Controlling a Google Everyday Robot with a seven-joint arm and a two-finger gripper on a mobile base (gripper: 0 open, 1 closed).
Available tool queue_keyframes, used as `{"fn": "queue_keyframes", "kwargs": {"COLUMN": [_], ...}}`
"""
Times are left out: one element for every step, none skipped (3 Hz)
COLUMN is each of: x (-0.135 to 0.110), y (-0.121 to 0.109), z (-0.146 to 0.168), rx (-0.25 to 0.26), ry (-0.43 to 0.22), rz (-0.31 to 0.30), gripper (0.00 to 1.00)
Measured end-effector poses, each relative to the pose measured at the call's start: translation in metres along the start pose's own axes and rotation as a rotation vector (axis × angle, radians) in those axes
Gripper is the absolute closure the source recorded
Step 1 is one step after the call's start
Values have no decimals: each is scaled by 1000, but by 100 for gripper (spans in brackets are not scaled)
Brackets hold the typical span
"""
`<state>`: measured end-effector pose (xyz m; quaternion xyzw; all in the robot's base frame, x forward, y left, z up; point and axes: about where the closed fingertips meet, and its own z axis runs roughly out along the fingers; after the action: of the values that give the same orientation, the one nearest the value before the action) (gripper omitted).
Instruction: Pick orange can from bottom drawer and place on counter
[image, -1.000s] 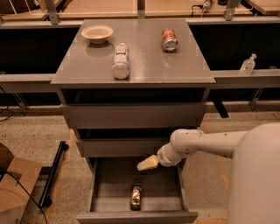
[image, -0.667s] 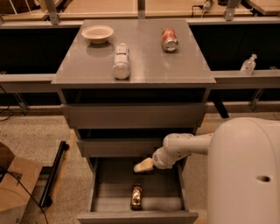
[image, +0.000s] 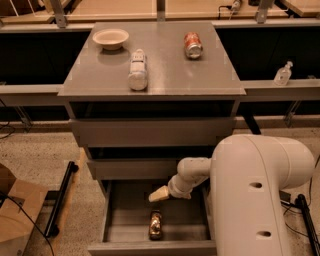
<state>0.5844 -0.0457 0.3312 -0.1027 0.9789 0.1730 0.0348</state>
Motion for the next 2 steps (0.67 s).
{"fn": "queue_keyframes", "kwargs": {"x": [3, 12], "y": [-2, -5], "z": [15, 53], "rx": [-7, -37], "ry": [39, 83], "rz": [32, 90], "gripper": [0, 0]}}
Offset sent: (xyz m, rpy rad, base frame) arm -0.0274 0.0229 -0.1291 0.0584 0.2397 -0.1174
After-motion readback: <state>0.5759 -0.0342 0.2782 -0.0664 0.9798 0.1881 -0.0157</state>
